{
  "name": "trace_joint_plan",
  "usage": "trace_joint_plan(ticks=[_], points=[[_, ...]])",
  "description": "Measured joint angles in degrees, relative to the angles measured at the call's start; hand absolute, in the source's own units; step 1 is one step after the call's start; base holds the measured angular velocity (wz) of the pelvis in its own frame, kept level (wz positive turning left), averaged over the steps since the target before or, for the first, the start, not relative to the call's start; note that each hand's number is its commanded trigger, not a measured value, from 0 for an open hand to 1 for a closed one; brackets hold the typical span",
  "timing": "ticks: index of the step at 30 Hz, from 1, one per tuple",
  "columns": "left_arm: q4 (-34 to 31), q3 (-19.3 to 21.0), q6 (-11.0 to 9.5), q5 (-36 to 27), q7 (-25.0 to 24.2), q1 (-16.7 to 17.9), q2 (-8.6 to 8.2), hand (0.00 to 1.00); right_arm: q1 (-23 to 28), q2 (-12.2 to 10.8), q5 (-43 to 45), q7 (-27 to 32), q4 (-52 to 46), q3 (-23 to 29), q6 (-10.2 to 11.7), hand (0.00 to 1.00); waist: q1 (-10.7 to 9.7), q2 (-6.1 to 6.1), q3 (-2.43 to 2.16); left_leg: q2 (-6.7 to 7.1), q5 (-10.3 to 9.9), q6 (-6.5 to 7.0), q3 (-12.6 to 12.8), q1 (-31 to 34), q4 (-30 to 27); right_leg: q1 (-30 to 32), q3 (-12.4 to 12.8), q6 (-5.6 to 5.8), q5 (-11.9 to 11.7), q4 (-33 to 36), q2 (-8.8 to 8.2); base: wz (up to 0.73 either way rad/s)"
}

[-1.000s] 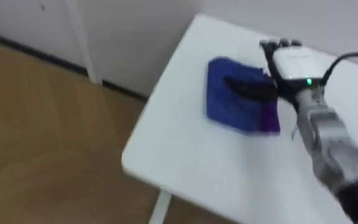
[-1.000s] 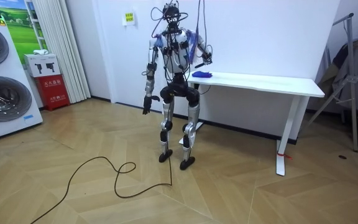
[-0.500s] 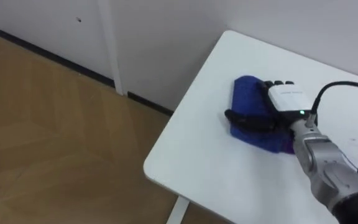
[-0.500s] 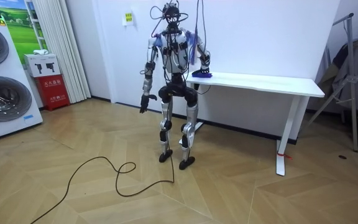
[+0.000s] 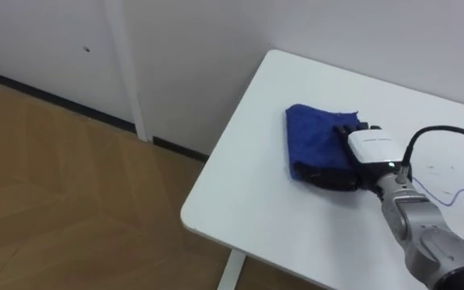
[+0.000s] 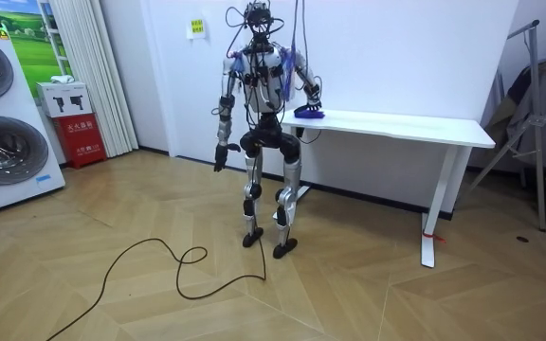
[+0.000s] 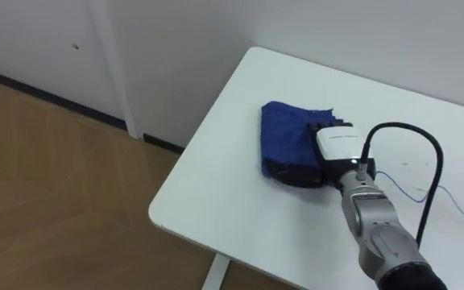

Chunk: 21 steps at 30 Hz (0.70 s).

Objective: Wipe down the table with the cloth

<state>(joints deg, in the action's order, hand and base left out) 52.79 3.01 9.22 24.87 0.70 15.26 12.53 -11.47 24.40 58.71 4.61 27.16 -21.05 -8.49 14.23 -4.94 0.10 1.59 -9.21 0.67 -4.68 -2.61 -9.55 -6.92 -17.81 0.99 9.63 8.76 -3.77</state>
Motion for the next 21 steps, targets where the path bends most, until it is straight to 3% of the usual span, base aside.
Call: trace_joint_plan(ticks=[5,6,7,21], points=[[0.0,0.0,0.0,0.0,0.0,0.0,-0.01,0.00,1.5,-0.2,-0.2,0.0,-1.2,0.0,0.8,0.00,0.0,0.06,0.05,0.02,0.0,0.07,0.0,-0.1,0.0,0.0,0.1,0.00,0.0,0.0,-0.04,0.00],[0.0,0.0,0.0,0.0,0.0,0.0,-0.02,0.00,1.5,-0.2,-0.2,0.1,-1.2,0.0,1.0,0.30,-0.1,0.12,0.10,0.01,0.0,0.07,0.0,-0.1,0.1,0.1,0.1,0.00,0.0,0.0,-0.04,0.00],[0.0,0.0,0.0,0.0,0.0,0.0,-0.02,0.00,1.5,-0.2,-0.2,0.1,-1.2,0.0,1.1,1.00,-0.1,0.14,0.11,0.00,0.0,0.07,0.0,-0.1,0.1,0.1,0.0,0.00,0.0,0.0,-0.04,0.00],[0.1,0.1,-0.1,-0.3,-0.2,0.3,-0.06,0.00,2.2,-0.2,-2.6,3.0,0.0,4.5,2.2,1.00,-0.5,-0.81,0.00,-0.01,-0.2,0.34,-0.2,-1.0,0.4,-1.1,-1.2,0.02,0.0,-0.1,-0.13,0.02]])
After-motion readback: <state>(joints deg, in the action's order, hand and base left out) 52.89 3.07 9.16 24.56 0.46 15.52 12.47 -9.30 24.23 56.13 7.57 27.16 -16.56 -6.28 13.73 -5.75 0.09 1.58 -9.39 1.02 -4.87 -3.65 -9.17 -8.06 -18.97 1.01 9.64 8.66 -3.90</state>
